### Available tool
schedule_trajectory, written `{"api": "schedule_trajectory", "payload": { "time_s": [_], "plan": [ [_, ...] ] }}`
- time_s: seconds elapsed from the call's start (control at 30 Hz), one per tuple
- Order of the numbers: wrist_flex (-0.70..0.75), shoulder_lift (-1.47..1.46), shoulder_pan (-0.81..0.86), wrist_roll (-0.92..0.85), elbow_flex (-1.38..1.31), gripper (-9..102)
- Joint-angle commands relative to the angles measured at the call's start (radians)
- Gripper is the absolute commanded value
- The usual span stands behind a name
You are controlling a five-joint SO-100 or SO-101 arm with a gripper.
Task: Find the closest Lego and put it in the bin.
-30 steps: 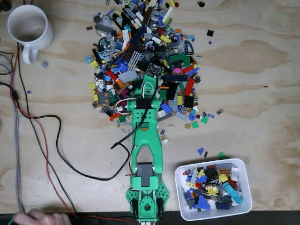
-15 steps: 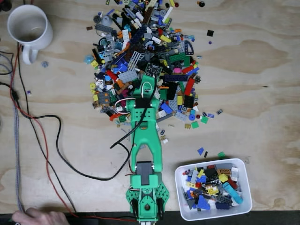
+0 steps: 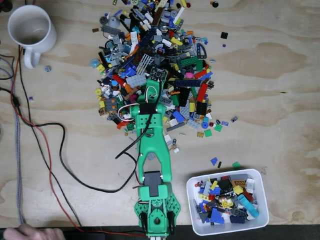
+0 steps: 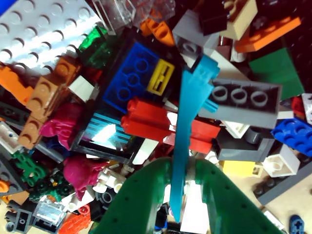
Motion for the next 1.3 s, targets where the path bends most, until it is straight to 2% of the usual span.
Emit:
{"api": "schedule_trajectory", "payload": {
  "time_s": [0.0, 0.17, 0.3, 0.4, 0.57, 0.73, 0.9, 1.17, 1.27],
  "plan": [
    [0.078, 0.074, -0.006, 0.009, -0.172, 0],
    [0.235, 0.115, 0.005, 0.028, -0.321, 0],
    [0.391, 0.206, 0.089, 0.069, -0.4, 0],
    [0.486, 0.327, 0.222, 0.095, -0.38, 0],
    [0.592, 0.543, 0.58, 0.015, -0.255, 1],
    [0.615, 0.723, 0.974, -0.17, -0.072, 1],
    [0.598, 0.885, 1.281, -0.342, 0.127, 1],
    [0.572, 0.996, 1.577, -0.491, 0.267, 0],
    [0.531, 1.015, 1.635, -0.522, 0.311, 0]
  ]
}}
